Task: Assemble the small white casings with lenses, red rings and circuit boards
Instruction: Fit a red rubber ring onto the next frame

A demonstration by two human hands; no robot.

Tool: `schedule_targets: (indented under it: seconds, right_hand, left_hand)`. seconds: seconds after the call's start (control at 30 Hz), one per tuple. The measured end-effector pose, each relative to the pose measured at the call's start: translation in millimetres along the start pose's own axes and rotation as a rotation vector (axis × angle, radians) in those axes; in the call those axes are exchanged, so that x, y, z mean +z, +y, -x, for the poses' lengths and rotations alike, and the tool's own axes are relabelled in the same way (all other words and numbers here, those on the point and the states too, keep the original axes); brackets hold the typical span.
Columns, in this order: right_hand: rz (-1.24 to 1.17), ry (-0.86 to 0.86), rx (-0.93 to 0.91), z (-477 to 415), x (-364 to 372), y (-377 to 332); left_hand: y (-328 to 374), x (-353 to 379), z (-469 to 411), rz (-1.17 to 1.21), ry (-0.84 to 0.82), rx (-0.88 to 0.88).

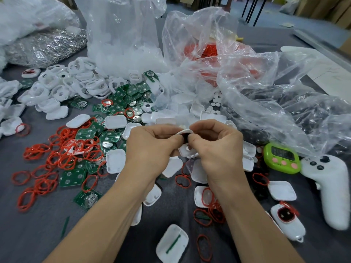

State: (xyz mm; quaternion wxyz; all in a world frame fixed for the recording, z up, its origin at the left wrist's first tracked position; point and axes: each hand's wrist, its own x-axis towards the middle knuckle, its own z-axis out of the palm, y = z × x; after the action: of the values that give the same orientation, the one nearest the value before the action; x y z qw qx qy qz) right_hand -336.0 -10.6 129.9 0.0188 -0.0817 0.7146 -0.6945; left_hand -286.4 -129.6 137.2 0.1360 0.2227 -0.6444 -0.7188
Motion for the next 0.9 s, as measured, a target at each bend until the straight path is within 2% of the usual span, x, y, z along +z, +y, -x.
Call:
schedule_targets:
  seconds: [0.13, 0.23, 0.4, 0.6, 0.77, 0.9]
  right_hand:
    - [0.166, 0.024, -0.082, 5, 5, 0]
    - [0.152, 0.061, -0.053, 3, 4, -1]
    - [0.181, 0.114, -0.045, 4, 2, -2]
    - [0.353, -0.039, -0.023, 5, 6, -4]
    - [0.331, 0.003, -0.088, 4, 5, -6]
    - [0.316, -0.04, -0.09, 5, 4, -7]
  left_hand:
    - [-2, -2, -1, -0.086, 0.074, 0.018]
    - [-6, 1, 1, -0.167, 0.125, 0.081]
    - [-3, 4, 3, -0.206, 0.018, 0.093]
    - [-1, -3, 1, -0.305, 0.098, 0.169]
    - [2, 5, 12, -0.368, 0.161, 0.261]
    - [8, 8, 16, -0.481, 0.206, 0.336]
